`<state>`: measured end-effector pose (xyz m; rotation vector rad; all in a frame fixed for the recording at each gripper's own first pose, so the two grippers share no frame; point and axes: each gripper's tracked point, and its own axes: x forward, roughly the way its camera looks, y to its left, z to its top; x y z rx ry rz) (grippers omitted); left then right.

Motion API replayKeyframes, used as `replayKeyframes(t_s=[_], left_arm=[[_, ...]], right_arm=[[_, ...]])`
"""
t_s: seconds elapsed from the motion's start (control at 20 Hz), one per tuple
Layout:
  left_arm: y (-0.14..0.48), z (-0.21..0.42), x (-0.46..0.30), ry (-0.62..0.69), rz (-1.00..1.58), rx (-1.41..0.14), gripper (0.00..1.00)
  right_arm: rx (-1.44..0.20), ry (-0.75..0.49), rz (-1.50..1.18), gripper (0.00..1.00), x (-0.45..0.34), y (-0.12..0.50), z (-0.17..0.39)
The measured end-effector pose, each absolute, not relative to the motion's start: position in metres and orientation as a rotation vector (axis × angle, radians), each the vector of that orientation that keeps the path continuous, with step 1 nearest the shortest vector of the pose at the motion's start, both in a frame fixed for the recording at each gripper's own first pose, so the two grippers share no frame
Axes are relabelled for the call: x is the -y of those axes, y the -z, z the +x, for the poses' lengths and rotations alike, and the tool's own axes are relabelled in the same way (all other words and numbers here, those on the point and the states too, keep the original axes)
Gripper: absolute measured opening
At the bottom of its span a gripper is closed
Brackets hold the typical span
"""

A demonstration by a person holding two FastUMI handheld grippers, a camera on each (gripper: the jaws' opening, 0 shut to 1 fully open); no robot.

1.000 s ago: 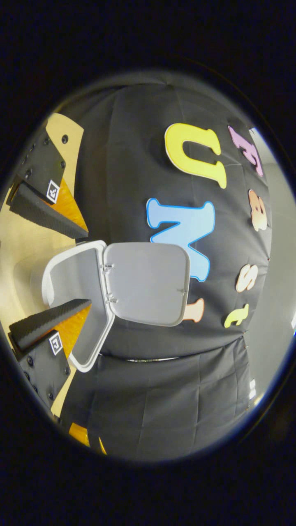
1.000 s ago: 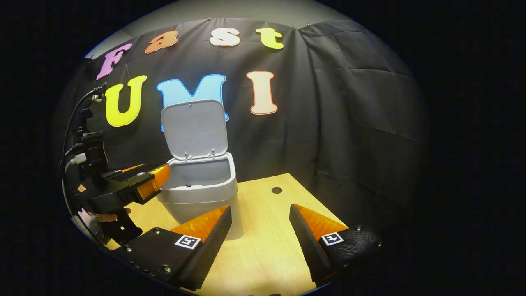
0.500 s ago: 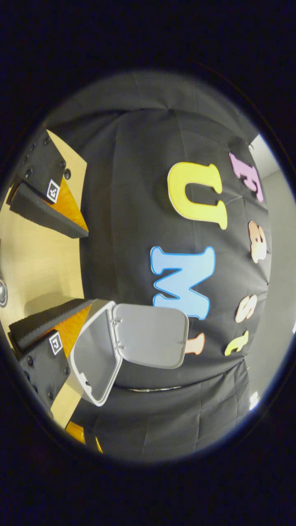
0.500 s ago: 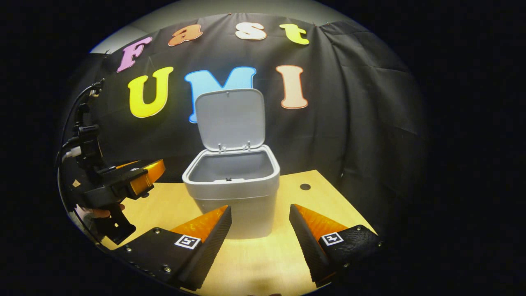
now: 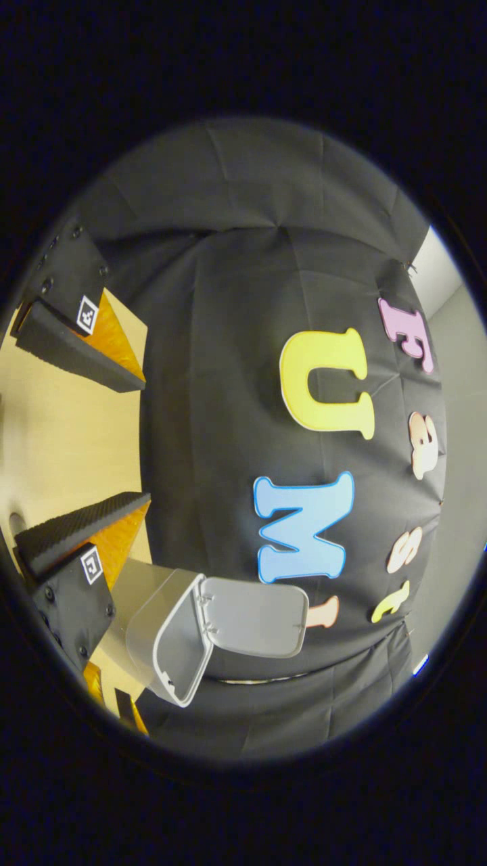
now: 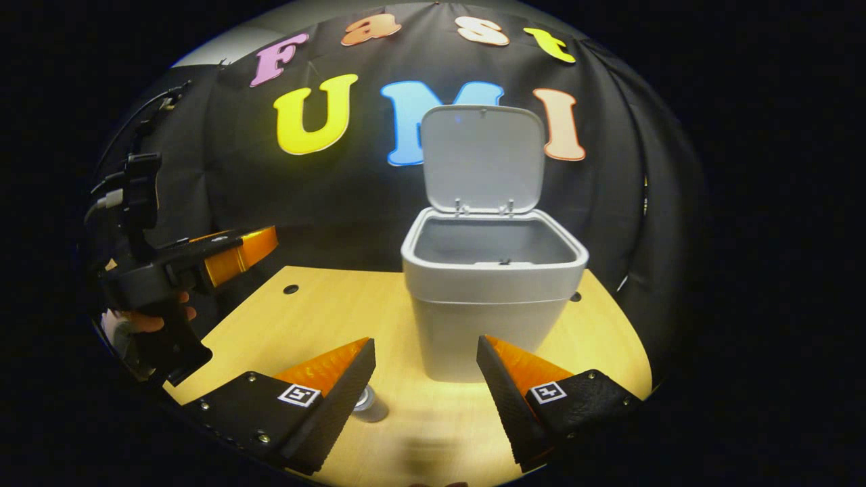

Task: Press the lid of the desktop garbage bin to open it, pick up the crumpled paper on the desktop and throw it into the bin, then pick up the pop can on the desktop and drop it into the bin, and finally close the garbage bin lid.

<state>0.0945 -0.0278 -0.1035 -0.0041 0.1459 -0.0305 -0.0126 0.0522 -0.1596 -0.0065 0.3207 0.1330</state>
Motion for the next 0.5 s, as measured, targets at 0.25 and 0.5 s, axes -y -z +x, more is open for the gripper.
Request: replayKeyframes(t_s=[0.25, 0.5], left_arm=[[0.108, 0.087, -0.009, -0.02, -0.004, -0.161, 1.0], [0.116, 0.081, -0.034, -0.054, -0.002, -0.178, 1.0]], right_arm=[[-0.389, -0.214, -0.062, 0.97, -0.089, 0.185, -0.001], [-0.477, -0.272, -0.095, 0.97, -0.113, 0.223, 0.0]])
